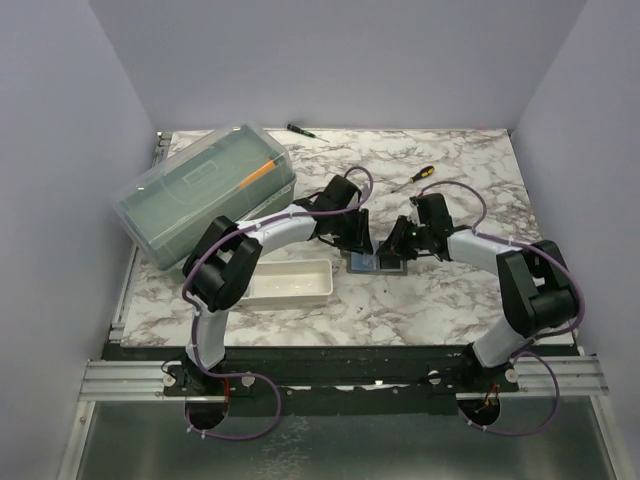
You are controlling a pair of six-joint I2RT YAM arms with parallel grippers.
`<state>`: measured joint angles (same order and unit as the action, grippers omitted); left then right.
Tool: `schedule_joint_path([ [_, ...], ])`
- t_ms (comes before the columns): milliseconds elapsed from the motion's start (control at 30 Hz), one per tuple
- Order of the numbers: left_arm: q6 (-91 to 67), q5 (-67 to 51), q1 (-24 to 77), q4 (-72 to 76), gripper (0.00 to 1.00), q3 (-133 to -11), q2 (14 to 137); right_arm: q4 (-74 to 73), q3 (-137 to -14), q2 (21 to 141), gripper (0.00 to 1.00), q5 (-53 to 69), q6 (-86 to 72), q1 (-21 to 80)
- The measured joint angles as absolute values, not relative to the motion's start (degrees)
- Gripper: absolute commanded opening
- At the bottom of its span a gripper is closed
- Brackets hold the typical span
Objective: Put the credit cards into the card holder
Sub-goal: Turn over the card holder at the center of the board.
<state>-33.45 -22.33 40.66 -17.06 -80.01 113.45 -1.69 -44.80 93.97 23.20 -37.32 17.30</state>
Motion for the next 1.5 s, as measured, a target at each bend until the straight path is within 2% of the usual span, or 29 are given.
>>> schedule_joint_path([
  [233,-33.9,-22.7,42.0,-16.8,0.36,-80.8,113.5,-10.1,-47.0,87.1,0.29,16.7,-35.6,17.3],
  [500,-34.5,-23.0,43.2,-16.7,0.44,-84.5,114.3,-16.0,-48.1,81.1,0.31,12.3,-34.0,17.1],
  [767,-34.7,-24.1,44.0,-16.2,0.52,-87.2,118.0,-18.7,-48.1,79.7,0.35,10.9,-33.3,15.9],
  [1033,-34.6,-24.2,44.1,-16.3,0.53,-87.3,120.3,-19.4,-48.0,78.5,0.42,11.0,-32.7,15.5],
  [1300,-33.4,-23.3,44.1,-17.0,0.53,-87.1,120.1,-15.2,-46.9,81.0,0.48,14.8,-32.6,15.5],
  [1500,-31.2,-19.9,42.8,-20.7,0.58,-82.9,115.5,-15.1,-46.5,81.0,0.53,15.0,-31.9,15.5],
])
